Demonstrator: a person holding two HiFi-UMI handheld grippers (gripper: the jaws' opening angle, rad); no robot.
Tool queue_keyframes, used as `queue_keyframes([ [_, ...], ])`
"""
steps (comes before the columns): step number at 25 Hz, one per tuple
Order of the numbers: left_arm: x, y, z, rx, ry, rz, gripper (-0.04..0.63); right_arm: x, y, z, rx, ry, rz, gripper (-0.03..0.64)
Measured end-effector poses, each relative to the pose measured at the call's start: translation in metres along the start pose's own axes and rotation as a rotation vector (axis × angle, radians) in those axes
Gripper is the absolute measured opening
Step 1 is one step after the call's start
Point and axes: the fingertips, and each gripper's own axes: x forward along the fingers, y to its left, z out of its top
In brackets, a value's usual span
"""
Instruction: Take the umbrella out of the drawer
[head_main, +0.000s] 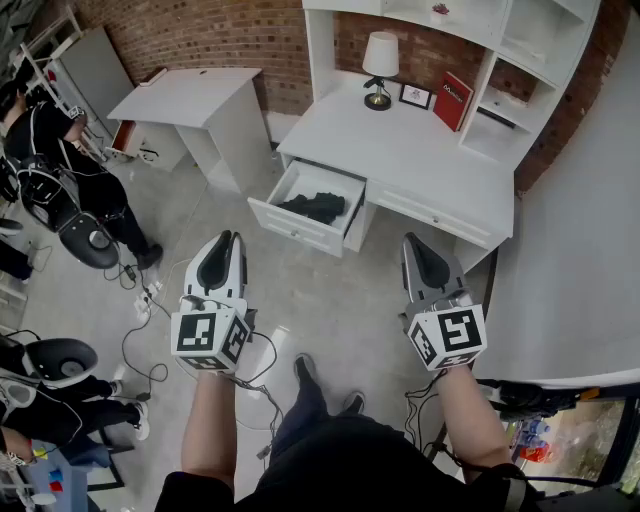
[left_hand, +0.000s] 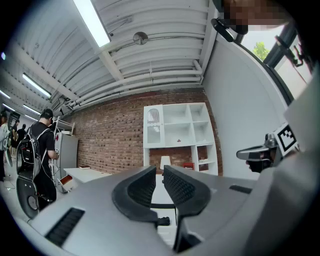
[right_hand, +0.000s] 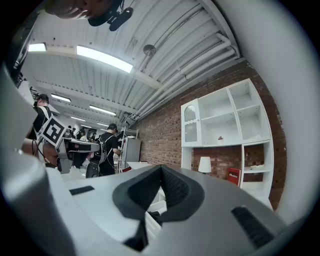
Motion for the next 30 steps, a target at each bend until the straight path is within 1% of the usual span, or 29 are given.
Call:
queue_keyframes([
  [8,0.015,0.030,0.002,-0.011,-0.008,-0.006,0.048,0.031,0.010,-0.002,0.005,0.011,-0.009,0.000],
  [15,0.043,0.079,0.004,-0.033,-0.056,-0.022,0.048,0.078,0.011,0.000,0.025,-0.006,-0.065,0.002],
  [16,0.048,0.086,0.006,-0.037,-0.068,-0.030,0.049,0.085,0.011,0.001,0.022,-0.004,-0.073,0.034],
  [17,0.052,0.093,0.006,-0.041,-0.077,-0.042,0.067,0.091,0.012,0.002,0.020,-0.002,-0.081,0.088],
  [18,0.057,0.099,0.006,-0.045,-0.081,-0.057,0.120,0.098,0.013,0.004,0.017,-0.001,-0.091,0.125],
  [19,0.063,0.105,0.006,-0.047,-0.080,-0.076,0.184,0.104,0.013,0.006,0.013,0.000,-0.102,0.143],
  [20,0.068,0.110,0.004,-0.047,-0.076,-0.096,0.221,0.109,0.014,0.008,0.008,0.003,-0.113,0.159],
  [21,0.073,0.114,0.003,-0.046,-0.071,-0.115,0.233,0.115,0.015,0.009,0.002,0.007,-0.122,0.170],
  [24,0.082,0.128,-0.004,-0.049,-0.067,-0.160,0.244,0.130,0.021,0.012,-0.008,0.020,-0.145,0.176],
  [30,0.101,0.161,-0.020,-0.083,-0.063,-0.214,0.245,0.160,0.036,0.008,-0.011,0.056,-0.160,0.187],
])
